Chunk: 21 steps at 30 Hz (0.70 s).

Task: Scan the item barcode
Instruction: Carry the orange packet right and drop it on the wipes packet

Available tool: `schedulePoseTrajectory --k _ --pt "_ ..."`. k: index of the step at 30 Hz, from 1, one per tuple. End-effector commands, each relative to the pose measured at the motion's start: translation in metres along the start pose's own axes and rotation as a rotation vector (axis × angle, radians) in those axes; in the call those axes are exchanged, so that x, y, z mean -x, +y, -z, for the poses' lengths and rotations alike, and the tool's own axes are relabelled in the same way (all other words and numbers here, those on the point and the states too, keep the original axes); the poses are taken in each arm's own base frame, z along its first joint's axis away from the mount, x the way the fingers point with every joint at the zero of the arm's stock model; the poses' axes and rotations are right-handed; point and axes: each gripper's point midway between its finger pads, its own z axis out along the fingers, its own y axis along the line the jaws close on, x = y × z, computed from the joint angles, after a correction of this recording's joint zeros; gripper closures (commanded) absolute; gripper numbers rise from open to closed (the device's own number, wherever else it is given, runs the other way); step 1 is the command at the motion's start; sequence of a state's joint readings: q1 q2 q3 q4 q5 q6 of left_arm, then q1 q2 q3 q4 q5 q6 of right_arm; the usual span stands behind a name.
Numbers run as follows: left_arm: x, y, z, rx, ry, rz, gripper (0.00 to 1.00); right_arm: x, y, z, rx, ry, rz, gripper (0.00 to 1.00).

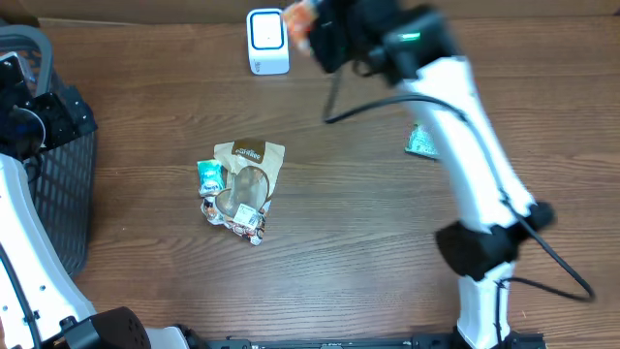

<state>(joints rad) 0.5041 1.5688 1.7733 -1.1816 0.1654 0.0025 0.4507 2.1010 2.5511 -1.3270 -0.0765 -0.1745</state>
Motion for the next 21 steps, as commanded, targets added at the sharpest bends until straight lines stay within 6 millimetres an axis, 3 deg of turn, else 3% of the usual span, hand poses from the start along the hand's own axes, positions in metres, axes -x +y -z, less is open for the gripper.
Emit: schedulePoseTrajectory --k 1,2,6,16,19,21 --pt "0.006 -0.003 0.007 -0.011 -0.024 0.005 0.00 -0.047 -0.020 -0.002 0.087 0.173 -0.209 0.96" --pt "0.006 -0.003 0.007 -0.011 -0.024 0.005 0.00 -0.070 -0.036 -0.001 0.069 0.257 -0.258 0.96" --pt "0.006 -0.003 0.007 -0.011 -0.024 0.005 0.01 -0.109 -0.064 -0.008 0.044 0.390 -0.350 0.96" --pt "0.006 -0.003 0.007 -0.011 -0.024 0.005 0.00 -0.231 -0.127 -0.064 -0.074 0.664 -0.522 0.96" --pt "0.006 -0.003 0.007 -0.011 -0.024 0.005 0.00 -0.262 -0.145 -0.068 -0.168 0.716 -0.594 0.96" --pt "0.006 -0.003 0.007 -0.011 -0.024 0.005 0.00 -0.269 -0.151 -0.068 -0.176 0.723 -0.611 0.96"
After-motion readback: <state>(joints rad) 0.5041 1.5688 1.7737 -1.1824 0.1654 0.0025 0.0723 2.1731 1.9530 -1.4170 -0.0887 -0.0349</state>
